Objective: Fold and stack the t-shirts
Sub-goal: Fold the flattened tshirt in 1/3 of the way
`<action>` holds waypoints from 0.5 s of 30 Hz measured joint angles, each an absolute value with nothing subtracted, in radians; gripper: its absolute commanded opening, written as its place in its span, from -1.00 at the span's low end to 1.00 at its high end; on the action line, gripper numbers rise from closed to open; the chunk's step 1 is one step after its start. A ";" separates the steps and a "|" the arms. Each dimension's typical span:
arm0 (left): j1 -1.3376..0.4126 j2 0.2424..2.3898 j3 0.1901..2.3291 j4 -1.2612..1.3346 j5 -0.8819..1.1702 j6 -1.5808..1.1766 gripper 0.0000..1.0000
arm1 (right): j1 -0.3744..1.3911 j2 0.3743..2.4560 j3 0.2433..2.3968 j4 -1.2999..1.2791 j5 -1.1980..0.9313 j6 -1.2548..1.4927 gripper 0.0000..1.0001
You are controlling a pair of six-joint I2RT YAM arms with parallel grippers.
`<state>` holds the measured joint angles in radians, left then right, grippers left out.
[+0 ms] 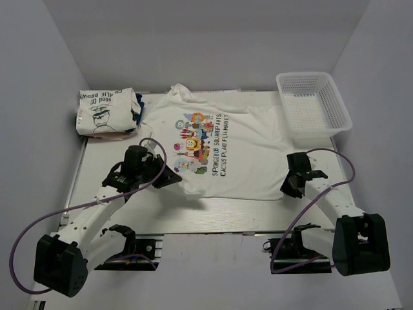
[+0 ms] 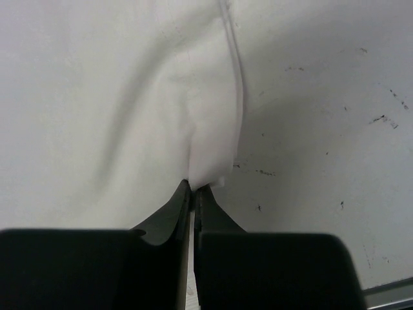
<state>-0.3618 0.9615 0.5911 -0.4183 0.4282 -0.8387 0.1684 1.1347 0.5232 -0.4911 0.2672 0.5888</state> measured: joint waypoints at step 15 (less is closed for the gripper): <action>-0.337 1.362 0.992 -0.250 0.173 -0.683 -1.00 | 0.168 1.339 0.833 -0.501 0.290 0.537 -1.00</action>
